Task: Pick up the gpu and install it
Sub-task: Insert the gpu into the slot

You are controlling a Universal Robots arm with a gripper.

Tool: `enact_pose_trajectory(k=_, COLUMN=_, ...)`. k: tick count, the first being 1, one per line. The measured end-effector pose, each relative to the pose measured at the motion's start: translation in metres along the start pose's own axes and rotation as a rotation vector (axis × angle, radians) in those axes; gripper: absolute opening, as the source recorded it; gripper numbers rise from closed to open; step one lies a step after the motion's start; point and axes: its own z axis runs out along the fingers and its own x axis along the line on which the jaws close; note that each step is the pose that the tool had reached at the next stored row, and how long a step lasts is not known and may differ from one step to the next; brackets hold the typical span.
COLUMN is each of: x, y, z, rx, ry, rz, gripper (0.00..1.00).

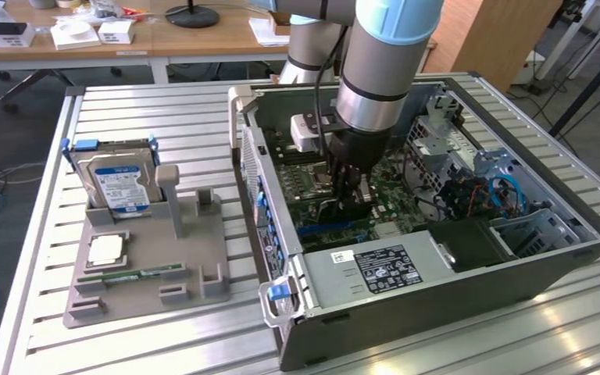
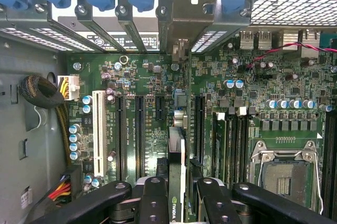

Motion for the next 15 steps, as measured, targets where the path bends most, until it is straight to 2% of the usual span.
enact_pose_trajectory(k=15, x=0.0000, y=0.0003, z=0.0000, rx=0.0002, ry=0.0013, rz=0.000, gripper=0.26)
